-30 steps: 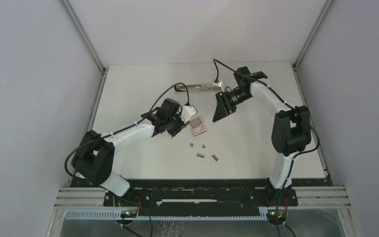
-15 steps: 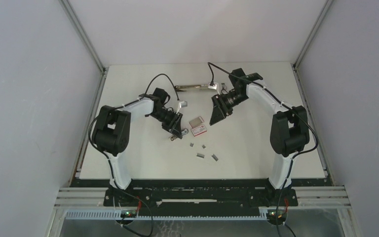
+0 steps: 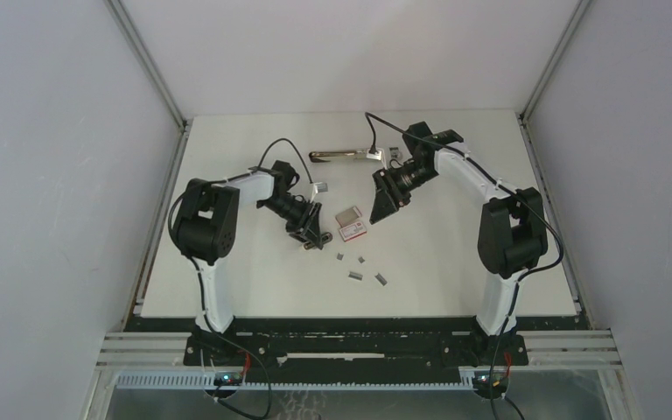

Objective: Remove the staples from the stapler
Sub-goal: Place the stapler at the center of the board.

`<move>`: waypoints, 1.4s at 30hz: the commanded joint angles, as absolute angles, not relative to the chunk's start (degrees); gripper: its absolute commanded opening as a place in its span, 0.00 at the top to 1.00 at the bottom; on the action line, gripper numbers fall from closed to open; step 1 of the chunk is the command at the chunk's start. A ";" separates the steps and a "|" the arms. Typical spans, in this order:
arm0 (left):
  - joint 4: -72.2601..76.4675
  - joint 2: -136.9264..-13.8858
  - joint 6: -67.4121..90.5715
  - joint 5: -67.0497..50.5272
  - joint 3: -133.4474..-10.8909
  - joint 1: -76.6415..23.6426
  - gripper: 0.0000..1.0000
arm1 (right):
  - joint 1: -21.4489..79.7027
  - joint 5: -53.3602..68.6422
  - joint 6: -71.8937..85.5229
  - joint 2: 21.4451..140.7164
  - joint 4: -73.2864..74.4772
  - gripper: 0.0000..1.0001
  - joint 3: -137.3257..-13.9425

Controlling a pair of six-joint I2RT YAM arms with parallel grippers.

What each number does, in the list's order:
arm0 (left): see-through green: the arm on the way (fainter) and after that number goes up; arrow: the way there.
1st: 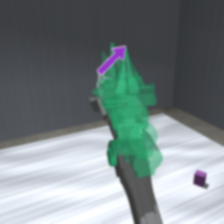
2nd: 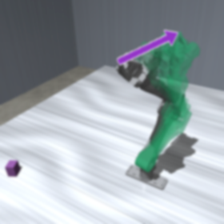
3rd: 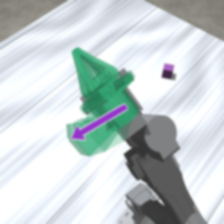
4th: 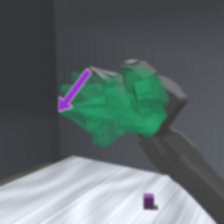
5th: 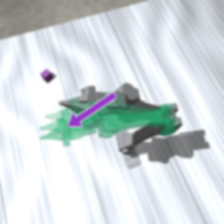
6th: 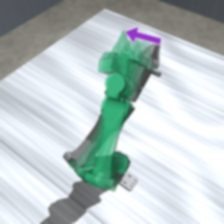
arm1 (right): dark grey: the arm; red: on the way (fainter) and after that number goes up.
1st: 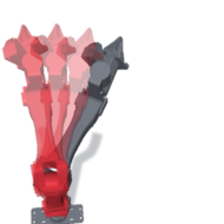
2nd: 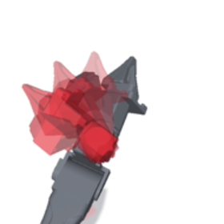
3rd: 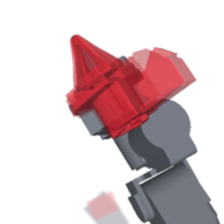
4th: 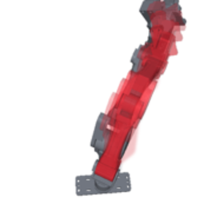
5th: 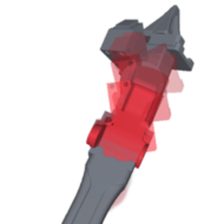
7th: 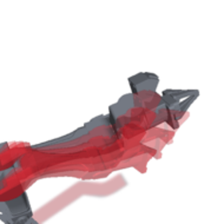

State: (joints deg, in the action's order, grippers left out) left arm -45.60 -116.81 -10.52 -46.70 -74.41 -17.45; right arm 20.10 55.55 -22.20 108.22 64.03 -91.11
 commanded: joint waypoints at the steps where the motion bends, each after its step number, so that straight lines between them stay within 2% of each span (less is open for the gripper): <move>1: -46.40 -117.14 -9.00 -48.41 -77.07 -16.56 0.52 | 20.56 55.95 -23.20 107.92 62.93 0.53 -91.23; 6: -46.42 -117.55 -8.58 -48.02 -76.94 -16.45 0.38 | 20.65 56.04 -23.18 107.89 63.01 0.53 -91.31; 13: -46.10 -117.03 -8.60 -47.00 -76.94 -15.87 0.35 | 20.81 55.97 -23.61 107.60 63.10 0.53 -91.23; 19: -41.40 -108.70 -6.61 -37.34 -74.13 -15.87 0.28 | 20.83 55.10 -23.85 106.09 62.11 0.53 -90.58; 23: -38.77 -104.70 -5.74 -28.74 -72.52 -16.48 0.29 | 20.82 54.51 -23.97 105.24 61.96 0.53 -90.45; 26: -38.86 -103.85 -6.79 -26.94 -72.22 -18.15 0.30 | 20.77 54.24 -24.01 104.90 61.96 0.53 -90.44; 31: -40.01 -101.78 -9.73 -23.23 -70.95 -23.51 0.30 | 20.66 54.18 -24.07 104.64 61.96 0.53 -90.35; 42: -36.36 -93.82 -11.99 -7.21 -64.74 -33.01 0.36 | 20.30 53.84 -24.09 103.89 61.70 0.53 -90.18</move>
